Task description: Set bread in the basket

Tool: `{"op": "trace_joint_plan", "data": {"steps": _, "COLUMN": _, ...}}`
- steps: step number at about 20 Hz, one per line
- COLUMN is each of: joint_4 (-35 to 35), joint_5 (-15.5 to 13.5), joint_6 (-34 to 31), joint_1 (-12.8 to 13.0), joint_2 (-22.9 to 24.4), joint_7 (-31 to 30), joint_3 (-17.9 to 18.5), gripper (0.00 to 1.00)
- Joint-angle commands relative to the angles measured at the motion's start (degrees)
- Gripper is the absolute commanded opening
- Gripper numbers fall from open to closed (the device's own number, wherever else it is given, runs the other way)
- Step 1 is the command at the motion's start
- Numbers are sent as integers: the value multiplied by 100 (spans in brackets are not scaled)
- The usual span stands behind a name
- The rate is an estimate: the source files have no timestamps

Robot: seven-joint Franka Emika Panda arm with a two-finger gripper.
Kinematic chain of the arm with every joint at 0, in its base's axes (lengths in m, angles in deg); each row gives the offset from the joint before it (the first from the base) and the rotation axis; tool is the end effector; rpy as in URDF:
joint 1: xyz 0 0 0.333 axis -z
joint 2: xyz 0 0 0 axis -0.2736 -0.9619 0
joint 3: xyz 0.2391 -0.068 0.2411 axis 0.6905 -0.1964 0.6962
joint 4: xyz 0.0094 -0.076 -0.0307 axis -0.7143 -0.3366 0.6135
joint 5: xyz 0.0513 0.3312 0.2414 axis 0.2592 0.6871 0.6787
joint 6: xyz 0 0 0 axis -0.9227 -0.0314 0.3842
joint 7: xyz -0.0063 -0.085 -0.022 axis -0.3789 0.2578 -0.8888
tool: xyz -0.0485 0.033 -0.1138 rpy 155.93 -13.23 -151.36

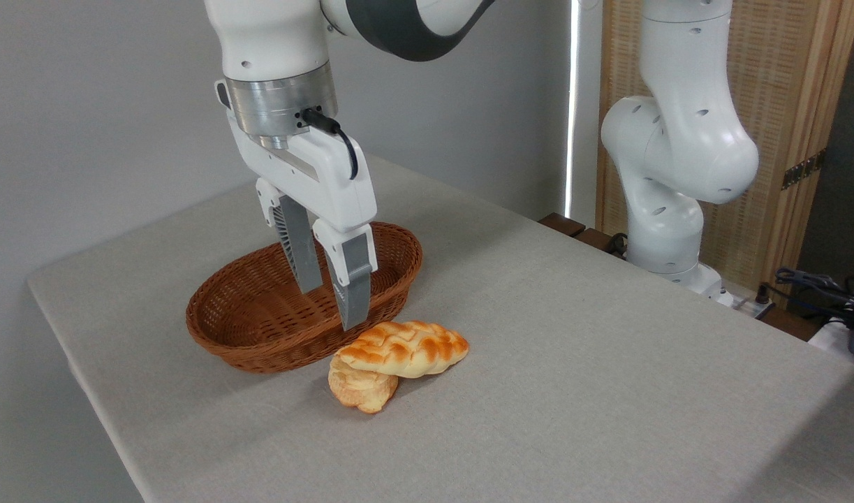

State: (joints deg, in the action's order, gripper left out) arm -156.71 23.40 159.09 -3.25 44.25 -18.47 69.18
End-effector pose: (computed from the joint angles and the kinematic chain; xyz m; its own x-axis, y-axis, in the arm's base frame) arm 0.5952 -0.0271 0.5661 0.6894 -0.7236 0.0333 -0.7241 -0.6897 0.0016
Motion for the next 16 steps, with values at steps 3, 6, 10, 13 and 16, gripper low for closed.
{"op": "trace_joint_plan", "data": {"steps": 3, "joint_4": 70, "joint_5": -48, "joint_6": -183, "joint_1": 38, "joint_2": 13, "joint_7": -48, "joint_3": 18, "gripper": 100}}
{"op": "trace_joint_plan", "data": {"steps": 6, "joint_4": 70, "joint_5": -48, "joint_6": -218, "joint_1": 38, "joint_2": 13, "joint_7": -57, "joint_3": 18, "gripper": 100}}
{"op": "trace_joint_plan", "data": {"steps": 10, "joint_4": 70, "joint_5": -57, "joint_6": -306, "joint_1": 47, "joint_2": 13, "joint_7": -57, "joint_3": 18, "gripper": 100}}
{"op": "trace_joint_plan", "data": {"steps": 13, "joint_4": 70, "joint_5": -57, "joint_6": -315, "joint_1": 56, "joint_2": 13, "joint_7": -66, "joint_3": 18, "gripper": 100}}
{"op": "trace_joint_plan", "data": {"steps": 16, "joint_4": 70, "joint_5": -57, "joint_6": -315, "joint_1": 56, "joint_2": 13, "joint_7": -57, "joint_3": 17, "gripper": 100}}
